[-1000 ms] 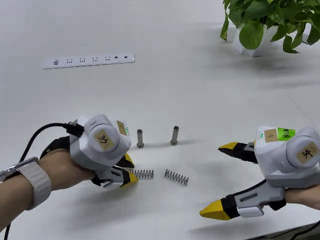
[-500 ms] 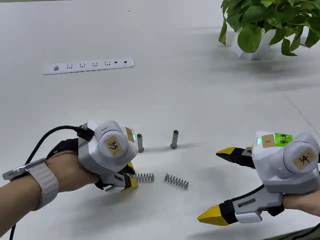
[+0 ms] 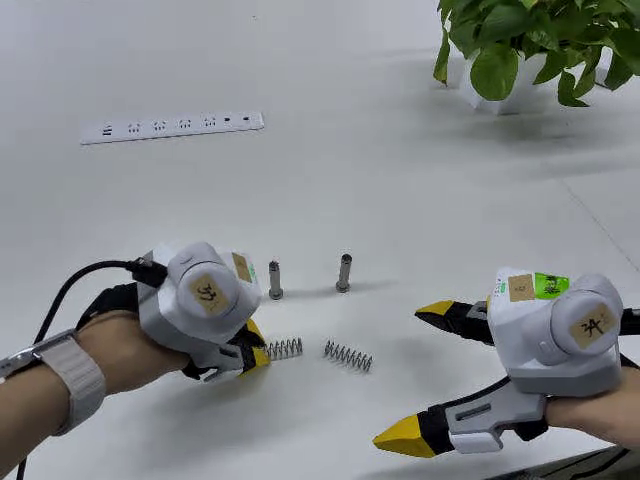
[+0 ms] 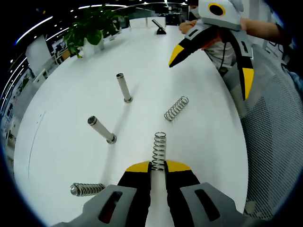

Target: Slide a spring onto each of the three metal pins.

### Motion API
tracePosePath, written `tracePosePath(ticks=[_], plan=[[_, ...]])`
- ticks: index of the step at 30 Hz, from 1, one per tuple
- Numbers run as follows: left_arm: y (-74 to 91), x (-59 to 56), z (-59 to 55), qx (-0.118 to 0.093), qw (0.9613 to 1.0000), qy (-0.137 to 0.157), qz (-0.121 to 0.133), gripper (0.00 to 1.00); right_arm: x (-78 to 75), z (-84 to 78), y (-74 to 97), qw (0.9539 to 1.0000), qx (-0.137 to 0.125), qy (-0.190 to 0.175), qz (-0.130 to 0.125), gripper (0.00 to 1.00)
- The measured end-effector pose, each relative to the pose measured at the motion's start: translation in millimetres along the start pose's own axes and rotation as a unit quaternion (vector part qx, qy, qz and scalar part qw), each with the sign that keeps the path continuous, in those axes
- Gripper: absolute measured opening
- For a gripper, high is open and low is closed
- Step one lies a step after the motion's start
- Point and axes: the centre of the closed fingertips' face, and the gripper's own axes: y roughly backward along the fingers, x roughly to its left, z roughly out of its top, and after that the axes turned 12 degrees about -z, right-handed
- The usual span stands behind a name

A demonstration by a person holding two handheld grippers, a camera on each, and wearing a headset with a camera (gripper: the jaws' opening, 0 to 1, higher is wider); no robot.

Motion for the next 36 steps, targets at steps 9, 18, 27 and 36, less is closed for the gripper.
tracePosePath(ticks=[9,18,27,36], plan=[[12.6,-11.9,-5.1,-0.038,0.9986,0.034,0.013,0.1,5.2,3.3,-0.6,1.0,0.0,-0.001,0.002,0.9],[35.5,-23.4,12.8,-0.101,0.9925,0.056,0.04,0.1,12.2,11.4,-4.0,0.9998,-0.005,-0.007,0.015,0.88],[47.9,-40.4,18.9,-0.143,0.9863,0.062,0.055,0.1,15.2,16.7,-7.5,0.9995,-0.001,0.012,0.028,0.87],[48.9,-61.4,27.1,-0.18,0.9824,0.03,0.041,0.1,23.8,30.6,-7.9,0.9972,0.003,0.036,0.066,0.77]])
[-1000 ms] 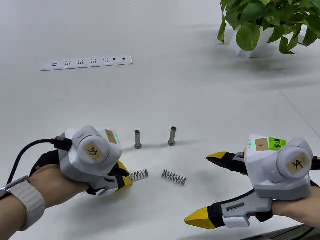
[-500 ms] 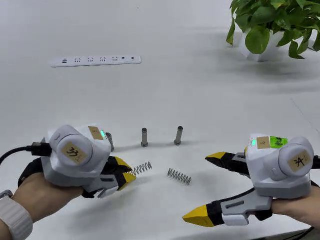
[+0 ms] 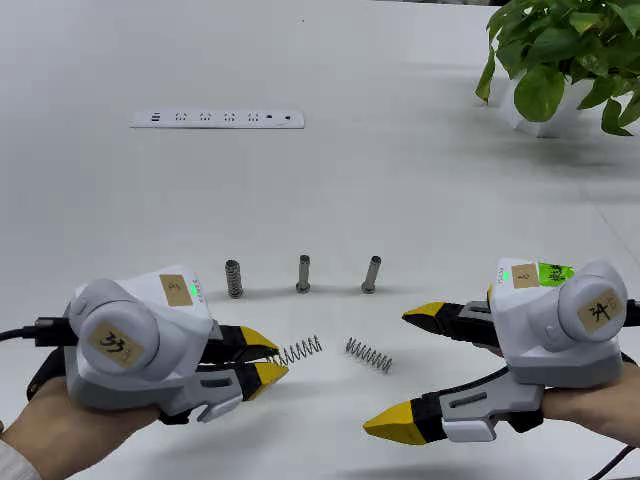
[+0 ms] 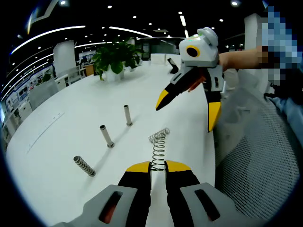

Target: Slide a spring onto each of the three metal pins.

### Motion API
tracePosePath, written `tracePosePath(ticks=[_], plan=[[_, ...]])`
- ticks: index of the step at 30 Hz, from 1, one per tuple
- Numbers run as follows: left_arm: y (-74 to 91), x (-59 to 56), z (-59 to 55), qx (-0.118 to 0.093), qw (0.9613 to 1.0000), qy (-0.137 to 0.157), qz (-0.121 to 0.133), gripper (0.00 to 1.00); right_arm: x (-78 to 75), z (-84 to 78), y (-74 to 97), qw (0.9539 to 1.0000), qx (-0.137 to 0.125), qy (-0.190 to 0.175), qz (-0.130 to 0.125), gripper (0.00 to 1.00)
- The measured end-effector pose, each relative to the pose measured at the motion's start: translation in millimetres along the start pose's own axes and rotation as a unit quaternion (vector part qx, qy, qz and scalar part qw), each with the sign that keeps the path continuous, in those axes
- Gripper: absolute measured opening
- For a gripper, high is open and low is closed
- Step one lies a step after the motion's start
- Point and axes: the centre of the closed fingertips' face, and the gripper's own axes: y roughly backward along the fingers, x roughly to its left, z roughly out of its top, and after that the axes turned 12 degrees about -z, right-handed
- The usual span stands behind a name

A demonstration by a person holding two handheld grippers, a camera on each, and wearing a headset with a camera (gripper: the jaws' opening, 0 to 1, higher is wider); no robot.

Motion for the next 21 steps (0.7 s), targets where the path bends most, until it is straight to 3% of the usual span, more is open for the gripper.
tracePosePath(ticks=[10,15,21], plan=[[-3.1,-11.6,5.6,-0.016,0.9996,-0.018,-0.017,0.1,20.6,16.2,-1.7,0.9972,0.005,0.029,0.068,0.51],[-3.8,-16.4,8.6,-0.026,0.9988,-0.028,-0.03,0.1,28.8,22.8,-1.5,0.9953,0.007,0.035,0.09,0.35],[-5.5,-20.8,11.5,-0.032,0.9979,-0.037,-0.043,0.1,32.9,24.1,-2.4,0.9936,0.01,0.046,0.102,0.26]])
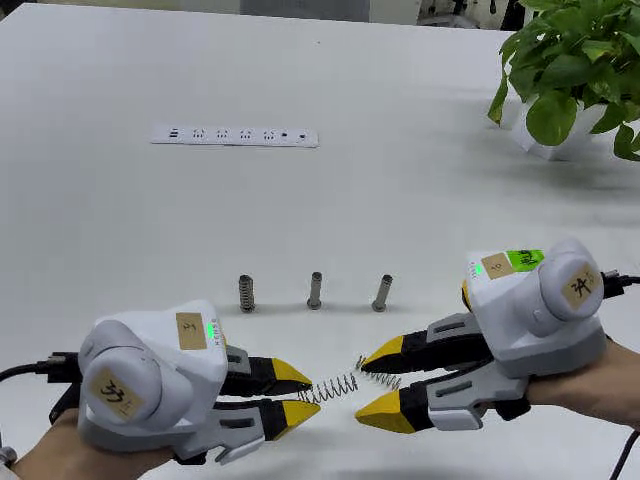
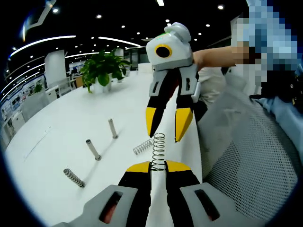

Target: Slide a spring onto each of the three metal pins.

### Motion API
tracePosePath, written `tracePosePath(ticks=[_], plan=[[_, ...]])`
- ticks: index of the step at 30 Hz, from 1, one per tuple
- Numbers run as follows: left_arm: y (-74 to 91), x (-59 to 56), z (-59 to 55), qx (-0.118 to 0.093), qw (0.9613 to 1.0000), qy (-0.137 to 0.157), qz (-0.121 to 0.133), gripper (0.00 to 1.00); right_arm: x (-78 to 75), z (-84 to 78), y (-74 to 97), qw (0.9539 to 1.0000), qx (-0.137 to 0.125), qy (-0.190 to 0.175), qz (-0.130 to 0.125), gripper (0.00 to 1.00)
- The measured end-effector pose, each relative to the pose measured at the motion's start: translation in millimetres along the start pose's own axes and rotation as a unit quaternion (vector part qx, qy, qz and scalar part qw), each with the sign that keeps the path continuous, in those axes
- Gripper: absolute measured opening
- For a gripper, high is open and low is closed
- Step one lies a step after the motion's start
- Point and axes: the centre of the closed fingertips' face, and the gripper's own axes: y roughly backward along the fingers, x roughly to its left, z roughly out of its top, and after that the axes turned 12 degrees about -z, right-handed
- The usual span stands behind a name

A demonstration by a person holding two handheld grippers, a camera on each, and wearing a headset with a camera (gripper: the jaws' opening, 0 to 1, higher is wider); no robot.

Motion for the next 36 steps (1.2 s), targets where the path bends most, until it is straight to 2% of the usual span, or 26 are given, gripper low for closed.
tracePosePath(ticks=[6,21,30,36], plan=[[-4.2,-3.6,-1.8,0.002,0.9999,-0.006,-0.014,0.1,5.2,2.0,0.5,0.9999,-0.001,0.002,0.013,0.19],[-10.5,-10.9,1.2,0.0,0.9995,-0.008,-0.029,0.1,7.8,0.4,3.5,0.9997,0.007,0.002,0.024,0.12],[-17.5,-10.8,3.6,0.008,0.9995,0.002,-0.03,0.1,11.0,11.4,8.2,0.9987,0.017,0.047,0.007,0.12],[-22.8,-9.9,7.4,0.007,0.9994,0.007,-0.032,0.09,13.3,21.2,10.4,0.9962,0.023,0.084,-0.003,0.12]])
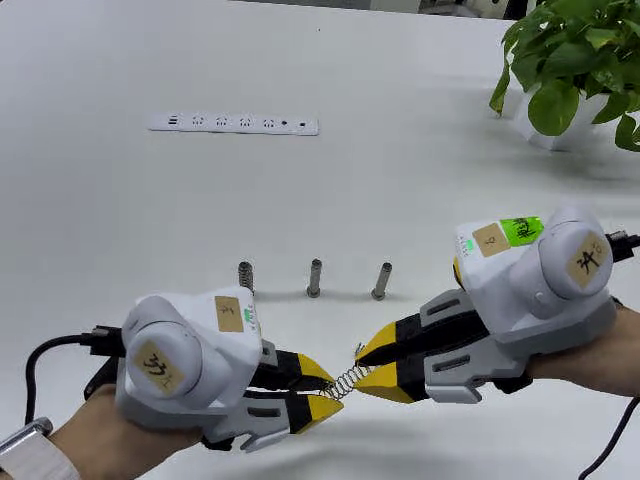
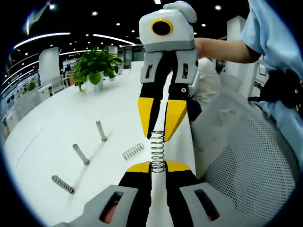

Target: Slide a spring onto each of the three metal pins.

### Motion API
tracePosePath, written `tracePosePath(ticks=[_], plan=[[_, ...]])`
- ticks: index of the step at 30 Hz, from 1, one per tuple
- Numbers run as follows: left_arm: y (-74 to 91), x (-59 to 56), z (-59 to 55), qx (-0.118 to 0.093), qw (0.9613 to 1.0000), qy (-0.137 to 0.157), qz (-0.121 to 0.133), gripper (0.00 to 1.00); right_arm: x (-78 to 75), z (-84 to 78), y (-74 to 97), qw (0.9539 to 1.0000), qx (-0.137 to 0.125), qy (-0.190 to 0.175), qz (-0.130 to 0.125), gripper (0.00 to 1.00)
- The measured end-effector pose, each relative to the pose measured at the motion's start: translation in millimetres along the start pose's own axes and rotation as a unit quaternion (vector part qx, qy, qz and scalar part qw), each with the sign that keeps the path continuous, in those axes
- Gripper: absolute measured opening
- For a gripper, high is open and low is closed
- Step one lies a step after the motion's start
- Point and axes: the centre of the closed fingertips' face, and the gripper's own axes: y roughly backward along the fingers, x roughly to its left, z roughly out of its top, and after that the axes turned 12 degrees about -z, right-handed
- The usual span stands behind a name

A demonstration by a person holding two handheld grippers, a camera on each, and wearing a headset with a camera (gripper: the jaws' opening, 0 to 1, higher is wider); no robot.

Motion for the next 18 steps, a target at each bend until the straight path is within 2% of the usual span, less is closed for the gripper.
tracePosePath(ticks=[12,18], plan=[[-1.4,0.4,6.1,-0.008,1.0,0.001,-0.001,0.09,-0.5,4.3,2.1,0.9996,0.006,0.028,-0.005,0.12],[-2.4,0.4,8.0,-0.008,1.0,0.001,-0.002,0.09,-0.8,5.2,2.9,0.9984,0.018,0.053,-0.005,0.12]])
